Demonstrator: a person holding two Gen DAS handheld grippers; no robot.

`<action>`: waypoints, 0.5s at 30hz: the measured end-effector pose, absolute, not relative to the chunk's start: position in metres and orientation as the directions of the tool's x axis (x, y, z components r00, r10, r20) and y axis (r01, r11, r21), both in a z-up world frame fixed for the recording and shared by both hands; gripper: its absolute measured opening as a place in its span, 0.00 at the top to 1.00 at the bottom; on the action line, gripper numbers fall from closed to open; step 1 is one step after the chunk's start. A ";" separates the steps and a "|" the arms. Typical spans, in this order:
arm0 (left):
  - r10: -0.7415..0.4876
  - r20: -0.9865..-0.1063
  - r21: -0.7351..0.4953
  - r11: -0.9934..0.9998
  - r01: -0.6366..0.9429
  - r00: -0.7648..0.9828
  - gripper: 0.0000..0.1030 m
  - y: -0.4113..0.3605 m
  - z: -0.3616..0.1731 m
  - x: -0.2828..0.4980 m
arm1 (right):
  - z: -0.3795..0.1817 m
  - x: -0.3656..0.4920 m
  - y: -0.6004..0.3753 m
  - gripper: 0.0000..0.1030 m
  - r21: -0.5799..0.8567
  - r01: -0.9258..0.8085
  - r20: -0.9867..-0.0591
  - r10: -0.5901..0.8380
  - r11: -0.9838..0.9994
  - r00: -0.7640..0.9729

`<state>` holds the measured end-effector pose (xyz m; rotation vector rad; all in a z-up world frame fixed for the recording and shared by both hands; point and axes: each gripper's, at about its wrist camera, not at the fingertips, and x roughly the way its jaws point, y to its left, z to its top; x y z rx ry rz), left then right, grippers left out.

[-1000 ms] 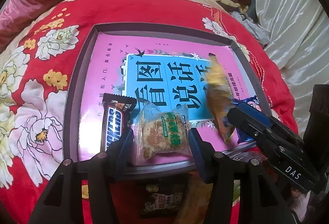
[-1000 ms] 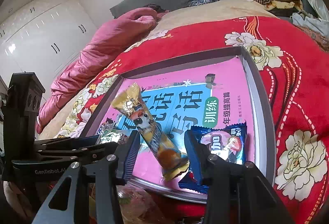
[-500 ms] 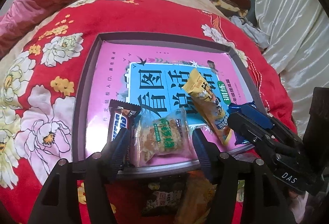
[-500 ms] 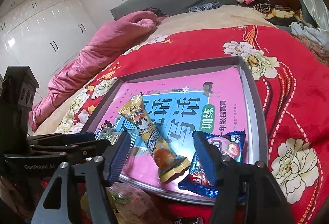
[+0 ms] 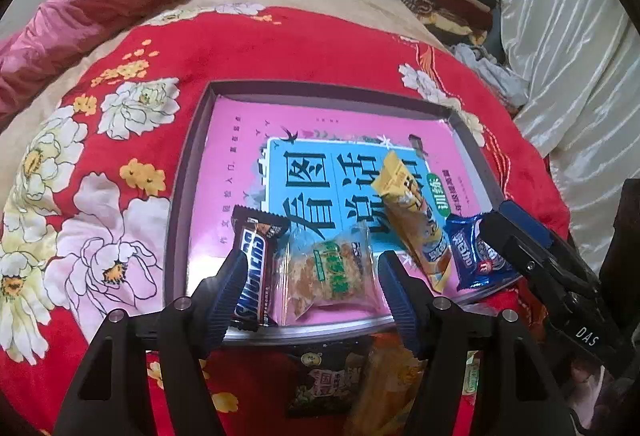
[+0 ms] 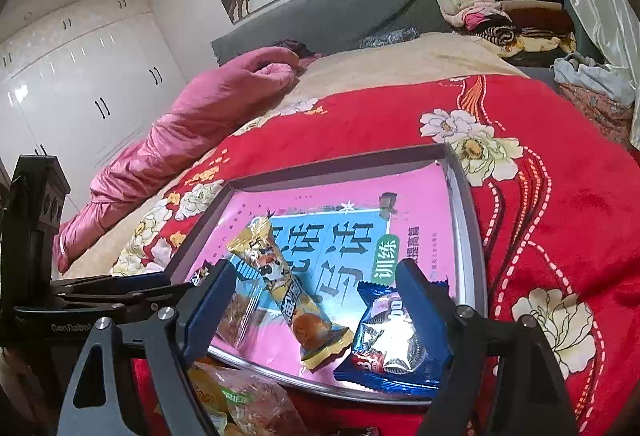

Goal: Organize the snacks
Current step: 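Open the right tool to drop the wafer stick in the tray while the left tool releases the pastry bag, then withdraw both open tools from the tray toward the snack pile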

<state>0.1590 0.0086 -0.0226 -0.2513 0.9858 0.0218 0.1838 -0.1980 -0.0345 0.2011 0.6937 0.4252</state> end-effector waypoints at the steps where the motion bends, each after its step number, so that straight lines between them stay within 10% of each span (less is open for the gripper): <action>1: -0.092 -0.824 -0.198 0.971 -0.133 0.559 0.28 0.009 -0.021 0.158 | -0.033 0.183 -0.198 0.20 0.314 -0.310 -0.572 0.440 0.897 0.692; 15: -0.070 -0.803 -0.192 0.971 -0.145 0.592 0.25 0.014 -0.004 0.151 | -0.019 0.175 -0.205 0.17 0.300 -0.319 -0.529 0.435 0.899 0.729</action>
